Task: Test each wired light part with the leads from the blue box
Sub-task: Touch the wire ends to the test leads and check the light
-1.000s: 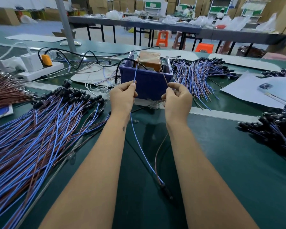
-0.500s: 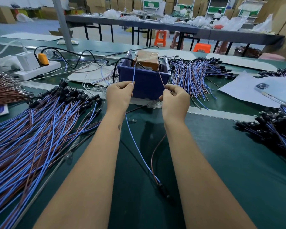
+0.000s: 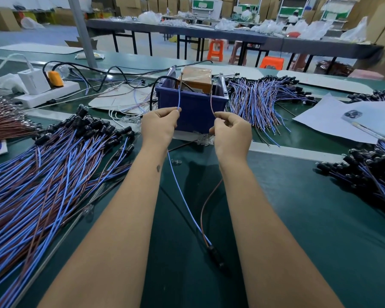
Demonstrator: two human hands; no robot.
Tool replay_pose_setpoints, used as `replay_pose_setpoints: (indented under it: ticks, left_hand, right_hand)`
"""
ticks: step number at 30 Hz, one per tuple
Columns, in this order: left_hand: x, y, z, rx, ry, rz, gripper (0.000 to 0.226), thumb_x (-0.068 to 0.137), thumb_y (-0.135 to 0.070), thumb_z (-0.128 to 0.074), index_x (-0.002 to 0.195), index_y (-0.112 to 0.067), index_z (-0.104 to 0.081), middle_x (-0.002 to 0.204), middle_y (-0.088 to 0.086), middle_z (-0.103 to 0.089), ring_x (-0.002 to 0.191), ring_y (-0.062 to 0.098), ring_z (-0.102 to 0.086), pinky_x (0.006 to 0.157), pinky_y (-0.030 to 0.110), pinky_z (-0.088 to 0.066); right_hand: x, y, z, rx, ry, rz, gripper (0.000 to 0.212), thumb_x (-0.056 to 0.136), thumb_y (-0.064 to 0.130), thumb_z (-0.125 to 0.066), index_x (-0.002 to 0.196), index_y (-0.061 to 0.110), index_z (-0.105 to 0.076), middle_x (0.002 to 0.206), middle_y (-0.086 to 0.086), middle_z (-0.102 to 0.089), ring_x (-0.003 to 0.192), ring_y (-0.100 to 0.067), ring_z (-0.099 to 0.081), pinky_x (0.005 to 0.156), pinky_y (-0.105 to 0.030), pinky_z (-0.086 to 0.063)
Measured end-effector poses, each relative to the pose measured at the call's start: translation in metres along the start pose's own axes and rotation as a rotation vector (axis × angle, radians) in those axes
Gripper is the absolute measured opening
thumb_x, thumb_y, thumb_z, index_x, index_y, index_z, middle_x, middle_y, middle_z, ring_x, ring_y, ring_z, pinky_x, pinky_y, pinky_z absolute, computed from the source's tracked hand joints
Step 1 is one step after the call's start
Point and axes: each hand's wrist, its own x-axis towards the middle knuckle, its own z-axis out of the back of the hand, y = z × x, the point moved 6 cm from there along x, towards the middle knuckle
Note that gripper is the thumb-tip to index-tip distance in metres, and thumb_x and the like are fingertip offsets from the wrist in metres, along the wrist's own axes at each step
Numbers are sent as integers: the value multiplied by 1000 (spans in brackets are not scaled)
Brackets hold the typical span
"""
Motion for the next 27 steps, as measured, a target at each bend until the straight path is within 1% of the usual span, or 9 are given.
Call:
replay_pose_setpoints:
  ticks: [2, 3, 9, 12, 15, 18, 22, 27]
  left_hand:
    - [0, 0, 0, 2, 3, 2, 17, 89, -11, -63, 78, -21, -72, 43, -11, -44, 39, 4, -33, 43, 15, -28]
    - [0, 0, 0, 6, 6, 1, 17, 89, -11, -63, 78, -20, -72, 42, -12, -44, 39, 4, -33, 43, 15, -28]
    - [0, 0, -1, 56, 22, -3, 17, 89, -13, -64, 77, -23, -72, 40, -15, -43, 37, 3, -34, 43, 15, -29]
    - [1, 1, -1, 60, 28, -6, 16, 89, -13, -64, 79, -22, -72, 40, -16, -44, 37, 1, -35, 45, 15, -29]
    - [1, 2, -1, 65, 25, -13, 13, 89, -12, -64, 82, -19, -73, 39, -17, -46, 36, 1, -36, 42, 12, -29]
    - [0, 2, -2, 54, 21, -14, 12, 89, -11, -64, 83, -17, -73, 39, -16, -45, 37, 1, -34, 42, 12, -29]
    - [-1, 1, 1, 25, -3, -10, 19, 90, -10, -61, 77, -20, -71, 40, -15, -45, 38, 2, -35, 42, 12, -30]
    - [-2, 0, 7, 14, -68, -5, 23, 90, -12, -60, 74, -23, -70, 45, -11, -46, 41, 5, -36, 44, 15, -30]
  right_hand:
    - [1, 0, 0, 13, 0, 3, 24, 91, 8, -53, 104, 17, -72, 84, -5, -72, 68, -17, -59, 70, -35, -52]
    - [1, -1, -1, 14, 1, 4, 24, 91, 8, -54, 104, 17, -72, 84, -5, -72, 67, -15, -58, 69, -34, -51]
    - [0, -2, -3, -1, 20, 11, 24, 90, 9, -54, 102, 18, -73, 88, -6, -72, 78, -19, -63, 75, -33, -53]
    - [-1, -4, -5, -2, 23, 6, 25, 88, 8, -54, 102, 17, -74, 87, -7, -73, 75, -18, -60, 75, -34, -51]
    - [-2, -4, -6, -2, 28, 5, 25, 88, 8, -54, 102, 16, -74, 88, -8, -73, 75, -18, -59, 77, -37, -52]
    - [-2, -4, -6, 1, 26, 6, 25, 88, 7, -54, 101, 16, -74, 87, -9, -73, 75, -18, -58, 79, -39, -53]
    - [-2, -3, -5, 8, 28, 8, 25, 89, 8, -54, 102, 16, -73, 85, -7, -73, 76, -20, -62, 77, -37, -54]
    - [-1, -4, -4, 7, 30, 11, 24, 90, 7, -54, 103, 16, -73, 80, -6, -72, 67, -16, -57, 72, -35, -52]
